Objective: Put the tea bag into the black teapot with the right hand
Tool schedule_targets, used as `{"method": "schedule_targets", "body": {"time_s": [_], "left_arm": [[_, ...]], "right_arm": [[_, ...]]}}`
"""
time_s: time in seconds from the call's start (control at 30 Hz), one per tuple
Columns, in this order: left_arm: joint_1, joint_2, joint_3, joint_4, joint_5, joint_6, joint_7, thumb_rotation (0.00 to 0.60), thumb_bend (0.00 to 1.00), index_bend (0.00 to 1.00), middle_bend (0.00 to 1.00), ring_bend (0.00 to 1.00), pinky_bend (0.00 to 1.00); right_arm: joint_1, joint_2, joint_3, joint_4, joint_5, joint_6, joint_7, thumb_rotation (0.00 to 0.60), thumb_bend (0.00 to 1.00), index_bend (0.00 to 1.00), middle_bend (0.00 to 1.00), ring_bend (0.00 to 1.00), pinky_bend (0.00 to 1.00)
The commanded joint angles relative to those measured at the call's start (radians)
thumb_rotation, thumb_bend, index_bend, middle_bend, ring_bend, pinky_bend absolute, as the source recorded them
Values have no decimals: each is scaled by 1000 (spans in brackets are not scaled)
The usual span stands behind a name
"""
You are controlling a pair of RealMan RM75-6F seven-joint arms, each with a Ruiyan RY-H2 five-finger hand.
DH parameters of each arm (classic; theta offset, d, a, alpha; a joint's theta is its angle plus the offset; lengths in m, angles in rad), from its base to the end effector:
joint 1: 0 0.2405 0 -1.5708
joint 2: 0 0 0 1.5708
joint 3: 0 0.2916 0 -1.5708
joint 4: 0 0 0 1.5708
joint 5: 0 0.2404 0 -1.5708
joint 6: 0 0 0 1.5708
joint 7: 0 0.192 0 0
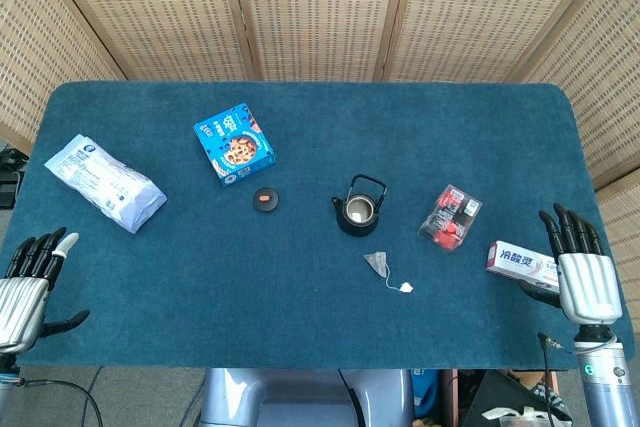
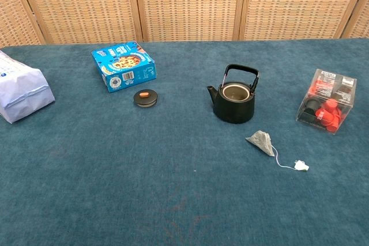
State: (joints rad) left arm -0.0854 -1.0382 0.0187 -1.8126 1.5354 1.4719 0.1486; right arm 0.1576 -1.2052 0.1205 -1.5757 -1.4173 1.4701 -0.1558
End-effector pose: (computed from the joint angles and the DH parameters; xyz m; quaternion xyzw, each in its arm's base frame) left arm -0.3167 0.2140 0.1390 -0.6293 -0.3928 -0.3627 0.5641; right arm -0.3435 -0.2760 0.1350 0.5891 -0.3430 0.3817 0.6242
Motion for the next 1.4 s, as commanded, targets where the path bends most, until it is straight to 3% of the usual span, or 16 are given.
{"method": "schedule_targets", "body": {"time_s": [0.03,0.53,0.67,0.9,1.2,1.4], "left_arm": [[-3,3,-3,-5,1,-2,7,600,70,0,0,0,0],[-6,21,-19,-19,-2,7,40,600,71,0,0,0,0],[-10,30,-29,-22,-2,10,48,600,70,0,0,0,0],[-28,47,-46,-32,3,4,69,600,71,0,0,0,0],[-45,54,-62,-34,-18,-16,80,600,71,0,0,0,0],[-56,60,-70,-33,-30,-30,80,600,71,0,0,0,0]], "right_arm": [[-2,4,-2,1,4,-8,8,511,217,2,31,0,148],[15,22,-11,-10,-35,-38,76,529,216,2,50,0,147],[28,33,-22,-16,-67,-54,96,573,217,1,57,0,147],[77,62,-49,-46,-159,-108,141,583,216,13,118,17,205],[149,77,-77,-72,-219,-214,153,582,217,87,271,158,325],[212,69,-83,-73,-238,-303,152,594,216,163,424,362,509]]}}
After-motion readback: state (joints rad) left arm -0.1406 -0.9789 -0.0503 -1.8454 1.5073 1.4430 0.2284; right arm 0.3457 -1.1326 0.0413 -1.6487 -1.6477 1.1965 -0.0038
